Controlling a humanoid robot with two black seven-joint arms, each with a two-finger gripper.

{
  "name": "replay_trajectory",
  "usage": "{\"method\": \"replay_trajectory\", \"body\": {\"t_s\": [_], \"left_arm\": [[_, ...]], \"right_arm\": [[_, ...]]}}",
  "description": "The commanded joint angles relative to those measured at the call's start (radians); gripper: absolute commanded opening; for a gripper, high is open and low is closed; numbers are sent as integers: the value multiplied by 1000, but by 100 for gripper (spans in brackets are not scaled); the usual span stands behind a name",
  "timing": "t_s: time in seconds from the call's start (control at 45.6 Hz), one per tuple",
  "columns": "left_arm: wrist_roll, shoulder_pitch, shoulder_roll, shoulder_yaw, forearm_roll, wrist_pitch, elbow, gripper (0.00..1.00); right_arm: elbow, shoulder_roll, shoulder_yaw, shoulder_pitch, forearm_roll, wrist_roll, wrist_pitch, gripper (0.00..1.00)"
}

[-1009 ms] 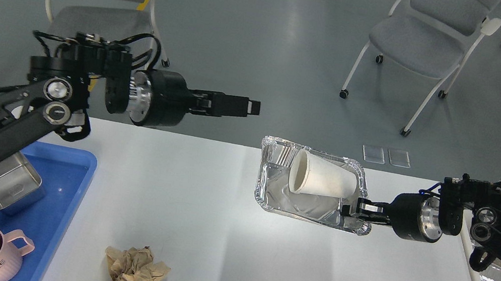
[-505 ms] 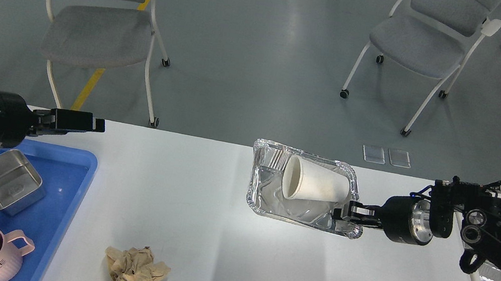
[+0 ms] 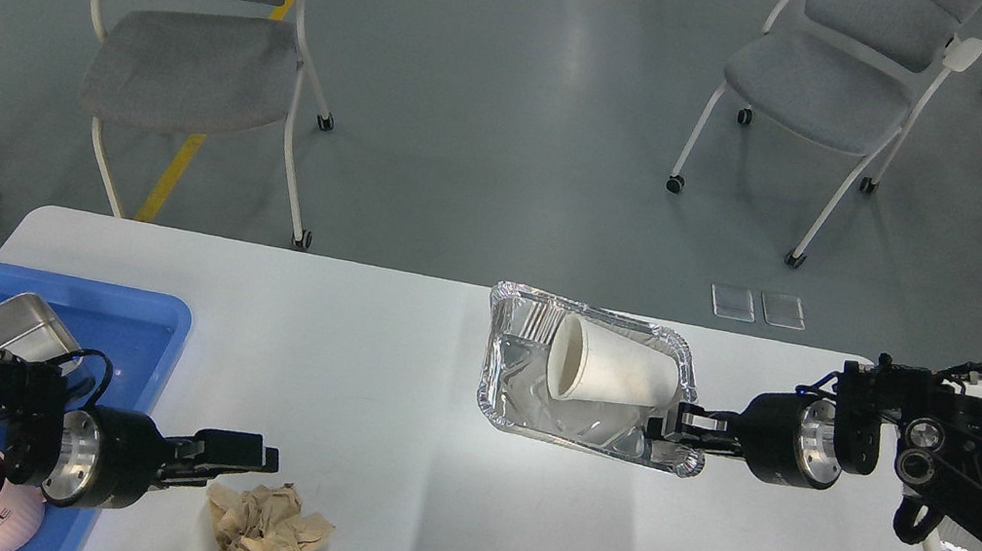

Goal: Tidy desktop
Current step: 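Grasp the crumpled beige cloth with the left gripper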

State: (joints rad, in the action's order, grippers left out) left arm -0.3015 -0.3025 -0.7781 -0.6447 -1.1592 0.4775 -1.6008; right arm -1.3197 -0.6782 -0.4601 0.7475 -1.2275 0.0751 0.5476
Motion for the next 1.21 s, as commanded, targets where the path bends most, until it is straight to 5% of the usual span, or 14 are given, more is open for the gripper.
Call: {"method": "replay_trajectory", "body": {"t_s": [0.0,0.329,0.439,0.571,0.702,1.031,1.185], "left_arm": [[-1,6,34,23,-28,-19,45,95],[12,6,163,42,-30,-20,216,95],[16,3,177,42,-30,-27,236,86],[16,6,181,43,-39,-17,232,57],[5,-4,198,83,-39,-4,228,1],[18,-62,183,80,-74,-10,196,0],[7,-119,68,68,-71,4,81,0]], "right_arm": [[1,0,-2,0,-1,0,0,0],[-3,-7,-8,-3,0,0,0,0],[-3,-7,-8,-5,-1,0,0,0],[-4,-6,-11,-7,-1,0,-3,0],[-4,-4,-12,-8,0,0,-14,0],[-7,-6,-14,-8,0,0,-15,0],[-7,-7,-14,-8,0,0,-15,0]]}}
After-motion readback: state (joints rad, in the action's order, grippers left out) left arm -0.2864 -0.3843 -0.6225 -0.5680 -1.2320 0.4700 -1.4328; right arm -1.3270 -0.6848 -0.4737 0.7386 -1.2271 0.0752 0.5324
